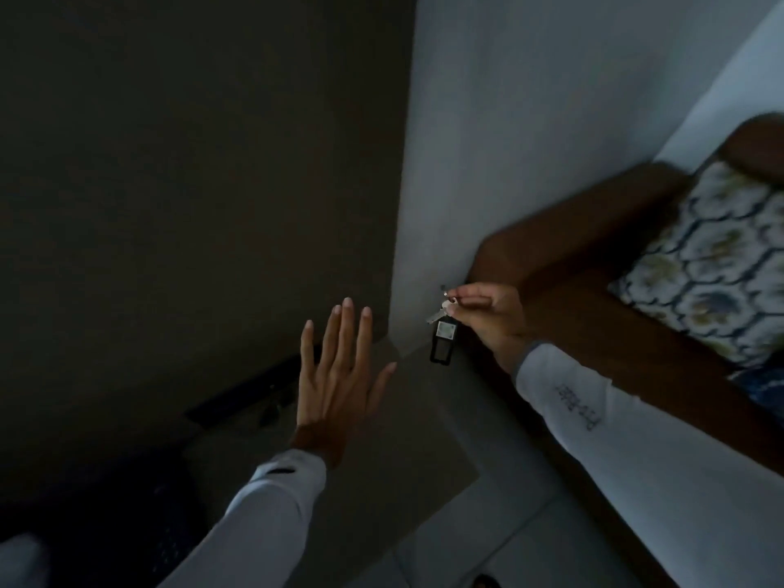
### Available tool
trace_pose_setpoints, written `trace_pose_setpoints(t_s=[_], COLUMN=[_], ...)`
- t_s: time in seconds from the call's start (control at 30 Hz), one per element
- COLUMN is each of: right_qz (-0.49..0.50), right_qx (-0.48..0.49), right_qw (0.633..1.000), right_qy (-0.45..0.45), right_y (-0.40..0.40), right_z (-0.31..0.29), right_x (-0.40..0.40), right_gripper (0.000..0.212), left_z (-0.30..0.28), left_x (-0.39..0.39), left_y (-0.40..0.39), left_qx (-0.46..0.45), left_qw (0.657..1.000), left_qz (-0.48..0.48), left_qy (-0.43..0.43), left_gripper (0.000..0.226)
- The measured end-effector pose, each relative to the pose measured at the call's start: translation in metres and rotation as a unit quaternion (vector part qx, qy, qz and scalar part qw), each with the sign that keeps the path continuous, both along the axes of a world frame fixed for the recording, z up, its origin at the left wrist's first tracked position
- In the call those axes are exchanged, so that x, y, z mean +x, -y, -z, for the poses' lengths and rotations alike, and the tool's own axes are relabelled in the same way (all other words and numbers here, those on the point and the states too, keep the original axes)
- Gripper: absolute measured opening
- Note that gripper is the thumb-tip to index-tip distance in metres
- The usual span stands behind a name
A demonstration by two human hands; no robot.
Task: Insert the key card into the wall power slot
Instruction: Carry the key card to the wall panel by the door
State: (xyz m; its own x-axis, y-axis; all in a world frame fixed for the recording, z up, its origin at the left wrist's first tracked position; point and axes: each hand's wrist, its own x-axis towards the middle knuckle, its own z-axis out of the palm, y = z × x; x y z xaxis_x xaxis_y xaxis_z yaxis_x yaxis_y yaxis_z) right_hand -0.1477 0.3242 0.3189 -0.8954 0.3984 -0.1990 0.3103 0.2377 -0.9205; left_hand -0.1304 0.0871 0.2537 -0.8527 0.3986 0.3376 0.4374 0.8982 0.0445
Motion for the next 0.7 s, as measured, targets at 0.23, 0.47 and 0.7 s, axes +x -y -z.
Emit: trace_pose_setpoints(t_s=[0.23,0.47,0.7], right_qz=[0.036,0.138,0.189], right_qx=[0.031,0.050,0.123], right_qw=[0.991,0.956,0.914], right_qy=[-0.126,-0.254,-0.338], right_y=[-0.084,-0.195,-0.311], right_z=[-0.206,-0.395,-0.523], right_x=[0.020,0.091,0.200], right_gripper=[0.019,0.016,0.018], left_z=[-0.202,-0.397,-0.526], left_x=[-0.044,-0.032,0.041], left_y=[-0.091,-0.220,-0.358], left_qx=[0.028,0.089,0.143], left_qw=[0.985,0.948,0.910], left_qz=[0.093,0.156,0.227], left_qy=[-0.142,-0.261,-0.317], left_gripper=[0.079,0.077,0.079])
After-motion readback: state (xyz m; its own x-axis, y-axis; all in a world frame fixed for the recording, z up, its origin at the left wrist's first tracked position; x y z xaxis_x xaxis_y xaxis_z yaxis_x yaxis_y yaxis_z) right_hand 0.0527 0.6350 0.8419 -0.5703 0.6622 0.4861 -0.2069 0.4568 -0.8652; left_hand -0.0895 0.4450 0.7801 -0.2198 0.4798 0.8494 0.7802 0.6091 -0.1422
